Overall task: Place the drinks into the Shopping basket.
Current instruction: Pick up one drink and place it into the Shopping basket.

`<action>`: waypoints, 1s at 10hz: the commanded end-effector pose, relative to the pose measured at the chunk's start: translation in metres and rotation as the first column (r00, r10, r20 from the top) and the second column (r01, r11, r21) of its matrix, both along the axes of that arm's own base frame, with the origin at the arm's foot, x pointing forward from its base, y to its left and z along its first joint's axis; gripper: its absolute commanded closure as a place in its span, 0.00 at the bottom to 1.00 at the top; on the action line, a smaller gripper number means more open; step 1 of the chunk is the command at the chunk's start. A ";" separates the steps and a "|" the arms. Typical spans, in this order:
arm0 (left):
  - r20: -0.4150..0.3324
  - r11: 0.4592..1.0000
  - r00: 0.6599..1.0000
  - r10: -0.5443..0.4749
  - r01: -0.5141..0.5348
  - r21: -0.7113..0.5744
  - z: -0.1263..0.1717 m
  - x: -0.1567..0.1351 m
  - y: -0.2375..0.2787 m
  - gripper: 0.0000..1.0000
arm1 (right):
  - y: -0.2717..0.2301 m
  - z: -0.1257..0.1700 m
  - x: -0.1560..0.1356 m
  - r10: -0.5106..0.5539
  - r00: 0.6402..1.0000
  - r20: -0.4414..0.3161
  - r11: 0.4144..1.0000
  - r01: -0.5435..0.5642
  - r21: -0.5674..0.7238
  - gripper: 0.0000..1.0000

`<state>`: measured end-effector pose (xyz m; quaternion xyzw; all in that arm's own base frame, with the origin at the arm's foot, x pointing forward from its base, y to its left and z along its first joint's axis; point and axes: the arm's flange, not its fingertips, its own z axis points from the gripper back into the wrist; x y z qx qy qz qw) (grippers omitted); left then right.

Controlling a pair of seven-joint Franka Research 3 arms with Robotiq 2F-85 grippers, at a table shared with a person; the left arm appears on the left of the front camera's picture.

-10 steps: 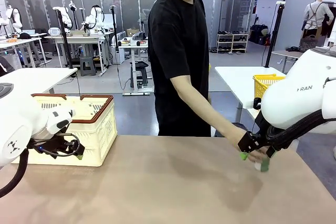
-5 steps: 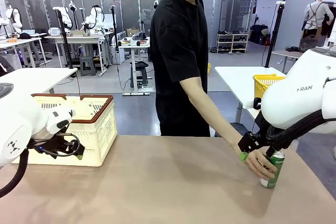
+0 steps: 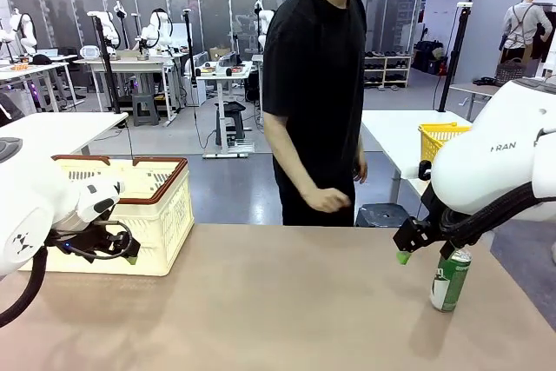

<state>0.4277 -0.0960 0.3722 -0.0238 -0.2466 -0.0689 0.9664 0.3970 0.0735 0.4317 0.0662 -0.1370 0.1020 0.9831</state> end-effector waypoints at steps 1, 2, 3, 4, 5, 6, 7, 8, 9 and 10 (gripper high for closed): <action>0.008 1.000 1.000 -0.002 0.002 -0.003 -0.002 0.001 -0.002 0.00 | 0.002 0.010 -0.003 -0.030 0.999 0.027 0.996 0.032 -0.086 0.00; 0.008 1.000 1.000 -0.002 0.002 -0.003 -0.002 0.001 -0.002 0.00 | 0.000 0.017 -0.005 -0.027 0.999 0.030 0.992 0.030 -0.126 0.00; 0.008 1.000 1.000 -0.002 0.002 -0.003 -0.002 0.001 -0.002 0.00 | -0.005 0.025 -0.008 -0.030 0.999 0.033 0.985 0.035 -0.170 0.00; 0.008 1.000 1.000 -0.002 0.002 -0.003 -0.002 0.001 -0.002 0.00 | -0.013 0.033 -0.009 -0.034 0.999 0.036 0.981 0.041 -0.191 0.00; 0.008 1.000 1.000 -0.002 0.002 -0.003 -0.002 0.001 -0.002 0.00 | -0.021 0.037 -0.009 -0.054 0.998 0.020 0.976 0.057 -0.211 0.00; 0.008 1.000 1.000 -0.002 0.002 -0.003 -0.002 0.001 -0.002 0.00 | -0.029 0.038 -0.008 -0.083 0.996 0.015 0.970 0.085 -0.226 0.00; 0.008 1.000 1.000 -0.002 0.002 -0.003 -0.002 0.001 -0.002 0.00 | -0.038 0.039 -0.006 -0.091 0.996 0.010 0.972 0.091 -0.216 0.00; 0.008 1.000 1.000 -0.002 0.002 -0.003 -0.002 0.001 -0.002 0.00 | -0.047 0.037 -0.003 -0.082 0.997 -0.001 0.974 0.080 -0.214 0.00; 0.008 1.000 1.000 -0.002 0.002 -0.003 -0.002 0.001 -0.002 0.00 | -0.053 0.034 0.002 -0.082 0.997 0.004 0.972 0.081 -0.219 0.00; 0.008 1.000 1.000 -0.002 0.002 -0.003 -0.002 0.001 -0.002 0.00 | -0.060 0.031 0.007 -0.084 0.996 0.004 0.971 0.082 -0.226 0.00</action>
